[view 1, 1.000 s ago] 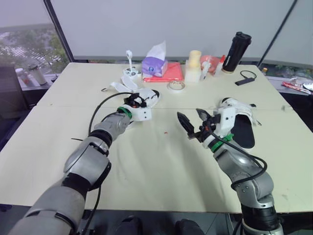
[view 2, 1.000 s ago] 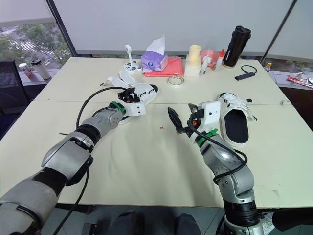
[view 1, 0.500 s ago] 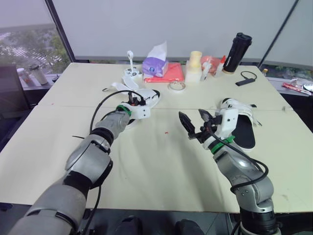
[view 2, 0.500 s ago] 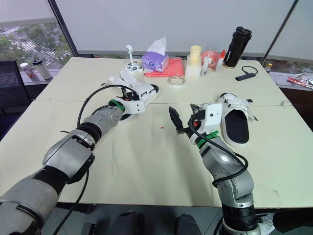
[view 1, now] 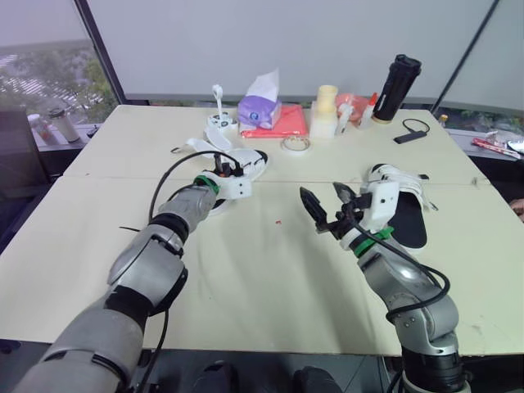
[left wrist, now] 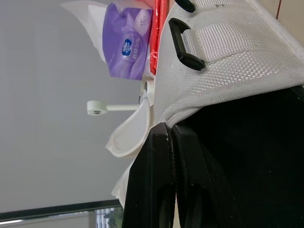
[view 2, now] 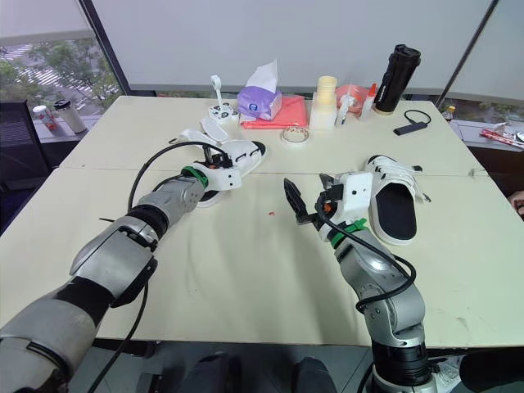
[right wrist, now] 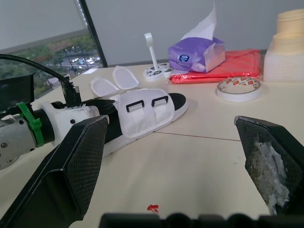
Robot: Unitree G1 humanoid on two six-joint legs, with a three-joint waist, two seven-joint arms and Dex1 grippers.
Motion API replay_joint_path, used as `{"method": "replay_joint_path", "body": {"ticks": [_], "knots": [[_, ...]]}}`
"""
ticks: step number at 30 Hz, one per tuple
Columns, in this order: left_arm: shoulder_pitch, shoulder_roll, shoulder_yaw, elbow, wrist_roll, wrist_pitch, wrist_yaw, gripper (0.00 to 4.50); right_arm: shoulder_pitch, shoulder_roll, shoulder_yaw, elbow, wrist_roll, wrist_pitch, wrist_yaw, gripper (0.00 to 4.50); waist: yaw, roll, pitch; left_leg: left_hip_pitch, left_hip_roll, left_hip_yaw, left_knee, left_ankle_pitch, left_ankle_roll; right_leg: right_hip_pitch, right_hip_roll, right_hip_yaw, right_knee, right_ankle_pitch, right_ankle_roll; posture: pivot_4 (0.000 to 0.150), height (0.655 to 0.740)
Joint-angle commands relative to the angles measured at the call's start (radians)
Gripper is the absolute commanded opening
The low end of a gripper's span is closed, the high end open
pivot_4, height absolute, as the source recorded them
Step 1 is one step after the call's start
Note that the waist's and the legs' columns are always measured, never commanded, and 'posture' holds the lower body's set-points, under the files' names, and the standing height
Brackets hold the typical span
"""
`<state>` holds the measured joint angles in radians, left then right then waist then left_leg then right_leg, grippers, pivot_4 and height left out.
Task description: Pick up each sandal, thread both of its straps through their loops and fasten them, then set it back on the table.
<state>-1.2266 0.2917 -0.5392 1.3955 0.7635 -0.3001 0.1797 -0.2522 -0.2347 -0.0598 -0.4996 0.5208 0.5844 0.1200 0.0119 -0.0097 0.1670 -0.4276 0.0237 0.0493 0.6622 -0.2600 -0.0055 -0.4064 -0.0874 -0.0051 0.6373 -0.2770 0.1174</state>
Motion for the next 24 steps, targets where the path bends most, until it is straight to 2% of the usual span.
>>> {"method": "replay_joint_path", "body": {"ticks": [1, 11, 24], "knots": [[-0.014, 0.018, -0.012, -0.014, 0.016, -0.034, 0.043, 0.1, -0.01, 0.006, -0.01, -0.018, -0.005, -0.017, 0.009, 4.5, 0.0, 0.0, 0.0, 0.0, 0.0, 0.0, 0.0, 0.0, 0.0, 0.0, 0.0, 0.0, 0.0, 0.0, 0.0, 0.15, 0.74], [-0.03, 0.049, -0.063, -0.017, 0.067, -0.07, 0.091, 0.1, 0.02, 0.023, -0.002, -0.013, -0.02, -0.035, 0.02, 4.5, 0.001, 0.0, 0.0, 0.0, 0.0, 0.0, 0.0, 0.0, 0.0, 0.0, 0.0, 0.0, 0.0, 0.0, 0.0, 0.15, 0.74], [-0.028, 0.131, -0.17, -0.065, 0.171, -0.352, 0.243, 0.1, 0.104, -0.034, -0.061, -0.082, 0.027, 0.004, 0.084, 4.5, 0.003, 0.0, 0.0, 0.0, 0.0, 0.0, 0.0, 0.0, 0.0, 0.0, 0.0, 0.0, 0.0, 0.0, 0.0, 0.15, 0.74]]}}
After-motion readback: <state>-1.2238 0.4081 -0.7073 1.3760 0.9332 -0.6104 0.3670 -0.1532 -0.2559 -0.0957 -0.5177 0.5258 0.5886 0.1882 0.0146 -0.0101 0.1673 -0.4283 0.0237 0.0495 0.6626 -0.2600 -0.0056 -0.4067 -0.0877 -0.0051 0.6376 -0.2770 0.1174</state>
